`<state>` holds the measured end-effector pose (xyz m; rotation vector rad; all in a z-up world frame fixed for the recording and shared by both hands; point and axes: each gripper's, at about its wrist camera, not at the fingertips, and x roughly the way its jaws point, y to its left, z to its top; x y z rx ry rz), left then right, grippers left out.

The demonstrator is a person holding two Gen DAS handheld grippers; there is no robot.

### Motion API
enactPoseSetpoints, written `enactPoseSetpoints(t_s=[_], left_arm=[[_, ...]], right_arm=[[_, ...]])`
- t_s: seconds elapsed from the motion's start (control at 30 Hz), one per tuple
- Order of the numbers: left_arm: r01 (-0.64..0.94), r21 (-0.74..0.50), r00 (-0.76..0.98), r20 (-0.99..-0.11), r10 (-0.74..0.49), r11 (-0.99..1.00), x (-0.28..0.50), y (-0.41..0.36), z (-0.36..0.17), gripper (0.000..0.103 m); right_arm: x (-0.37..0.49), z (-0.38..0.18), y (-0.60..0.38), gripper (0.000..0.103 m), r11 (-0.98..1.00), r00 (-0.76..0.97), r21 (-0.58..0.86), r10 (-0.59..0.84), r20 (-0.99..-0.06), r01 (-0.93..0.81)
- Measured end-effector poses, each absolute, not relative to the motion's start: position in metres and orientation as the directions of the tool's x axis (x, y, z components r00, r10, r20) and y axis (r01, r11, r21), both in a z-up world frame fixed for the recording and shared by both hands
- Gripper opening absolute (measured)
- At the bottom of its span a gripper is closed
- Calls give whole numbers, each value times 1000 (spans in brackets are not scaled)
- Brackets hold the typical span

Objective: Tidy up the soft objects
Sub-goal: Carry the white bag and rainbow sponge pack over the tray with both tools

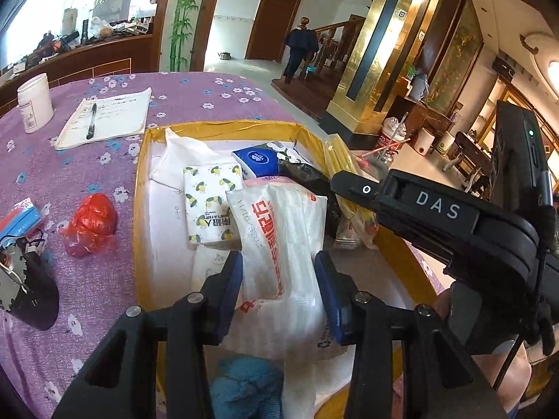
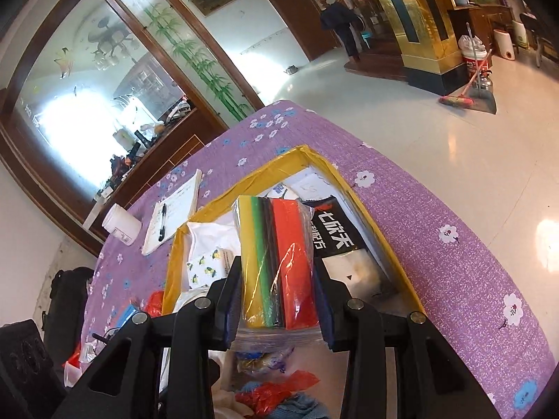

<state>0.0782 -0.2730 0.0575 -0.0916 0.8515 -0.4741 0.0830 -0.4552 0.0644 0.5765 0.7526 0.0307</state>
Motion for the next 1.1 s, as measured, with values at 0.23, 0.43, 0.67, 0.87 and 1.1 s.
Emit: enactPoseSetpoints(t_s=[0.23, 0.43, 0.67, 0.87, 1.1], left_arm=[[382, -254, 560, -701, -441, 888, 79, -272, 53, 41], [396, -239, 566, -697, -441, 887, 75, -274, 53, 41], [407, -220, 570, -697, -435, 886, 73, -277, 50, 41], [411, -218, 568, -698, -436, 885, 72, -278, 51, 42], [416, -207, 574, -696, -432, 886, 70, -279, 51, 42]], right_arm=[[85, 61, -450, 39, 856, 733, 486, 214, -645, 178], [87, 61, -446, 39, 859, 730, 481, 215, -648, 174], [87, 59, -444, 39, 862, 725, 477, 217, -654, 172], [88, 58, -442, 39, 867, 717, 469, 218, -662, 170], [90, 57, -440, 39, 872, 715, 459, 212, -666, 170]])
